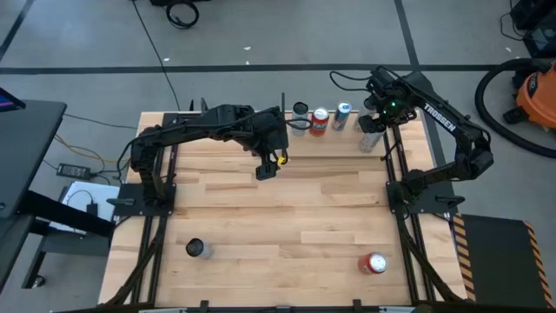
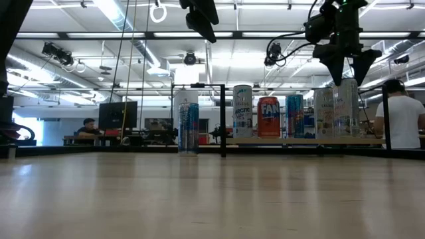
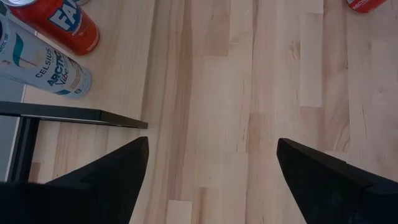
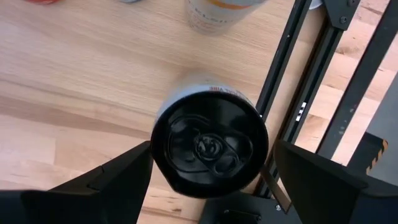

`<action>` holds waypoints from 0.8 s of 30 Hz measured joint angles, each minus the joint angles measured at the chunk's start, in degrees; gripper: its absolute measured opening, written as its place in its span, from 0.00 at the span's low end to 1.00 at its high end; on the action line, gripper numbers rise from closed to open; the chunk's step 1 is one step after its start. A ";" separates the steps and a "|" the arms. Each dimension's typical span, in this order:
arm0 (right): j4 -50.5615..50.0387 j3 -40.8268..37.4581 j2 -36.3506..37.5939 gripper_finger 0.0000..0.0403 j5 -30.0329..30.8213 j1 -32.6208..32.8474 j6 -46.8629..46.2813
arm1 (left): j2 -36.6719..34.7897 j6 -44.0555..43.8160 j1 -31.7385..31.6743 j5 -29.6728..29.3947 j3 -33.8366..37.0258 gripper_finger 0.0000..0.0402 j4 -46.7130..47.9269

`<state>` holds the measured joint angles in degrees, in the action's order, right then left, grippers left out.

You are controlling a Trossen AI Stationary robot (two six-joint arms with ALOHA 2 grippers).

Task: Place canned beverage on shelf
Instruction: Put the white yellow soda can on the shelf aligned with the other white yellow soda can

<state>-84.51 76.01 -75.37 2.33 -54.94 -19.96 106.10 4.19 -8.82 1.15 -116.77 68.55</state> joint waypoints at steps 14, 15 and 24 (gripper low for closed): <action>0.04 0.02 -1.63 0.66 1.03 0.07 8.01 | 0.00 0.15 0.02 0.00 0.00 0.89 0.33; 0.06 0.02 -1.61 0.66 1.28 0.07 9.53 | 0.00 0.13 0.02 0.00 0.00 0.89 0.31; 1.33 0.02 -1.60 0.69 1.03 0.07 26.21 | 0.00 -0.31 0.02 0.00 0.00 0.89 0.28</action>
<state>-83.18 76.03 -76.97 3.36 -54.87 6.26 106.10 3.88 -8.80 1.15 -116.77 68.84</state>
